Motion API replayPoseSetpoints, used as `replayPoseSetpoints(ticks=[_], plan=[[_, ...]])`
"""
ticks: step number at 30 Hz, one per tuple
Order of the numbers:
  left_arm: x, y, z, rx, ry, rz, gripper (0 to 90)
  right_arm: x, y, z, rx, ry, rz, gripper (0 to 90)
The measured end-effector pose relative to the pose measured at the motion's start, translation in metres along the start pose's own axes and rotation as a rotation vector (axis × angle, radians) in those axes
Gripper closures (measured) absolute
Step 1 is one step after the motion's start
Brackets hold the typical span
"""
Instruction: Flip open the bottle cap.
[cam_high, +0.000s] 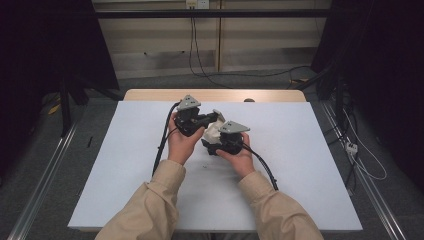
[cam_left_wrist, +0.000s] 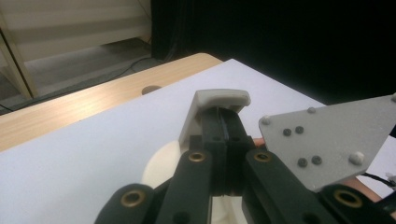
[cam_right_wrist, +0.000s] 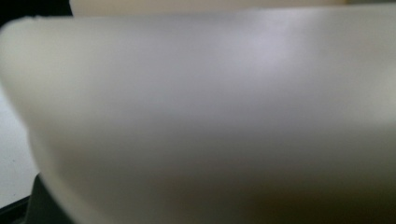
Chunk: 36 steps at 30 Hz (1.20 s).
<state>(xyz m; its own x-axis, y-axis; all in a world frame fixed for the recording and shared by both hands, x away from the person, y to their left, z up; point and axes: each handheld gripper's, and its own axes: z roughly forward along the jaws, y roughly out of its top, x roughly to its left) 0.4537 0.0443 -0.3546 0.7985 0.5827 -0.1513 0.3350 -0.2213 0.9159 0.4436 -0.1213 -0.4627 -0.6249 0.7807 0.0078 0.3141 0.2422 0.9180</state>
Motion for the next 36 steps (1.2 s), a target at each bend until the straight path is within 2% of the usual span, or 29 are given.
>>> replayPoseSetpoints(ticks=[11, 21, 27, 36], plan=[[0.002, 0.003, 0.005, 0.0, -0.006, -0.007, 90.0, 0.0, 0.0, 0.0, 0.0, -0.001, 0.0, 18.4], [0.003, 0.009, 0.009, 0.009, -0.016, 0.01, 90.0, 0.0, 0.0, 0.0, 0.0, -0.002, -0.001, 18.4], [0.004, 0.011, 0.011, 0.005, -0.025, -0.002, 90.0, 0.0, 0.0, 0.0, 0.0, -0.002, -0.001, 18.4], [0.005, 0.013, 0.013, 0.01, -0.028, 0.01, 90.0, 0.0, 0.0, 0.0, 0.0, -0.001, -0.001, 18.4]])
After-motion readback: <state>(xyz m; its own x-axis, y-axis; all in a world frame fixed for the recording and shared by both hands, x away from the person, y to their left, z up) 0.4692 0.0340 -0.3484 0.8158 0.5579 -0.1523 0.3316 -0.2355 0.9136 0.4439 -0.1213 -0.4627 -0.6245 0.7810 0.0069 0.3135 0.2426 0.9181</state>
